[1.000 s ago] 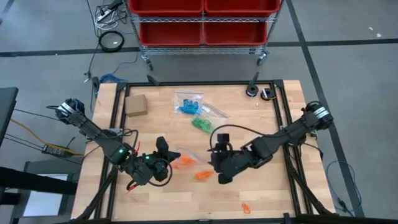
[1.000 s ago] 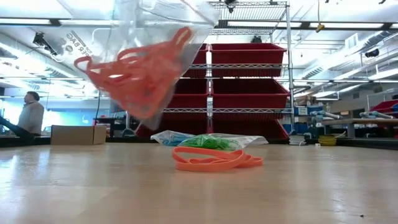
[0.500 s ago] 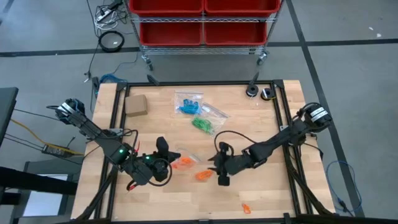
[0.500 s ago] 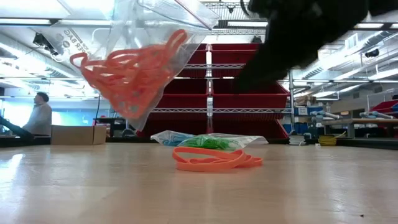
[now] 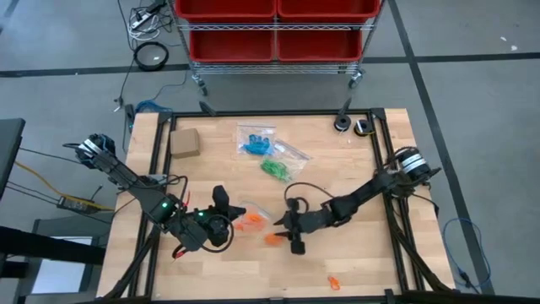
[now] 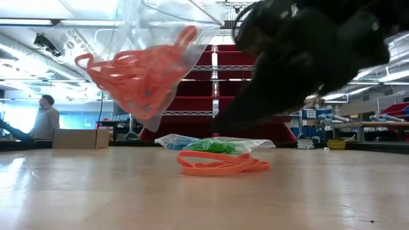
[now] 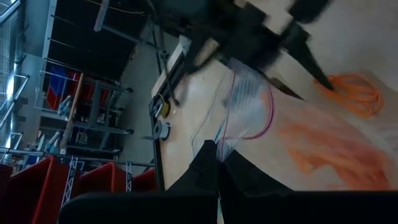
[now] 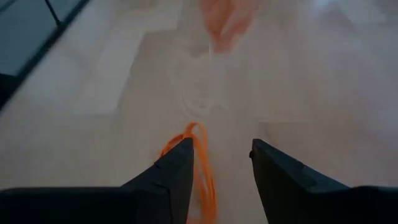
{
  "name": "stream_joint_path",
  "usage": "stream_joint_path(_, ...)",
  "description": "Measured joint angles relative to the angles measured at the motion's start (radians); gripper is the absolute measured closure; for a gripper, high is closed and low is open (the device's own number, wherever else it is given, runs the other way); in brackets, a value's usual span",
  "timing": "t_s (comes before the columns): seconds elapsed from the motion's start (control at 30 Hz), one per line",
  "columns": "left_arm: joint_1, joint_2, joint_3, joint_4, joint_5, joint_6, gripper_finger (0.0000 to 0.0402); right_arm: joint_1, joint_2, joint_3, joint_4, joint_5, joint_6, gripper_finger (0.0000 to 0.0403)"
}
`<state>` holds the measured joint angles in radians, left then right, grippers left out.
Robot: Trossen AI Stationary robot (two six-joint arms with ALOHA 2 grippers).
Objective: Sort rubber bands
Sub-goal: Put the orange rubber band into the transparent zip bag
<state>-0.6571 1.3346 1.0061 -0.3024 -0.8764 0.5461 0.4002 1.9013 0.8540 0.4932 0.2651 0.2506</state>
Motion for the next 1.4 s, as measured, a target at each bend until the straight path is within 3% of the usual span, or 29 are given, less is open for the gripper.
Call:
stream_joint_path(0.3, 0.001, 0.0, 0.0, -0.003, 0.023, 0.002, 0.0401, -0.061, 0.153, 0.147, -0.13, -0.115, -0.016, 0.0273)
stream_joint_path(0.37, 0.001, 0.0, 0.0, 0.0, 0.023, 0.002, 0.0401, -0.061, 0.153, 0.152, -0.156, -0.11, -0.017, 0.0295)
stream_joint_path(0.5, 0.003, 0.0, 0.0, -0.001, 0.023, 0.002, 0.0401, -0.06, 0.12, 0.147, -0.191, -0.119, -0.057, 0.0384)
stream_joint_path(0.67, 0.004, 0.0, 0.0, 0.0, 0.023, 0.002, 0.0401, -0.053, 0.056, 0.142, -0.267, -0.042, -0.069, 0.0401)
stream_joint_path(0.87, 0.004, 0.0, 0.0, -0.001, 0.024, 0.002, 0.0401, -0.053, 0.003, 0.144, -0.296, -0.083, -0.021, 0.0373)
stream_joint_path(1.23, 0.003, 0.0, 0.0, 0.012, 0.026, 0.002, 0.0401, -0.033, 0.076, 0.145, -0.263, -0.137, 0.044, 0.0241)
stream_joint_path(1.33, 0.003, 0.0, 0.0, 0.014, 0.032, 0.002, 0.0401, -0.028, 0.104, 0.149, -0.248, -0.095, 0.036, 0.0241)
stream_joint_path(1.4, 0.003, 0.0, 0.0, 0.013, 0.032, 0.002, 0.0401, -0.018, 0.11, 0.15, -0.258, -0.046, 0.028, 0.0271)
